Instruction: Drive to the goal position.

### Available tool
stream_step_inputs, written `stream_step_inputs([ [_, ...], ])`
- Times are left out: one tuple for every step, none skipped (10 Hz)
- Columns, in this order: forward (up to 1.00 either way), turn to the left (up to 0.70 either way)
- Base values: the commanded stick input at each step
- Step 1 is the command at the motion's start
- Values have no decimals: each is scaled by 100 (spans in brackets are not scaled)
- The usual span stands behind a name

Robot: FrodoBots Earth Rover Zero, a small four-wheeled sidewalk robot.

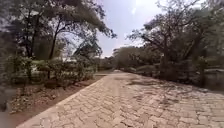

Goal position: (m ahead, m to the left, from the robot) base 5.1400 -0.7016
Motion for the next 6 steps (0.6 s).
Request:
stream_step_inputs([
  [70,0],
  [70,0],
  [70,0],
  [70,0],
  [70,0],
  [70,0],
])
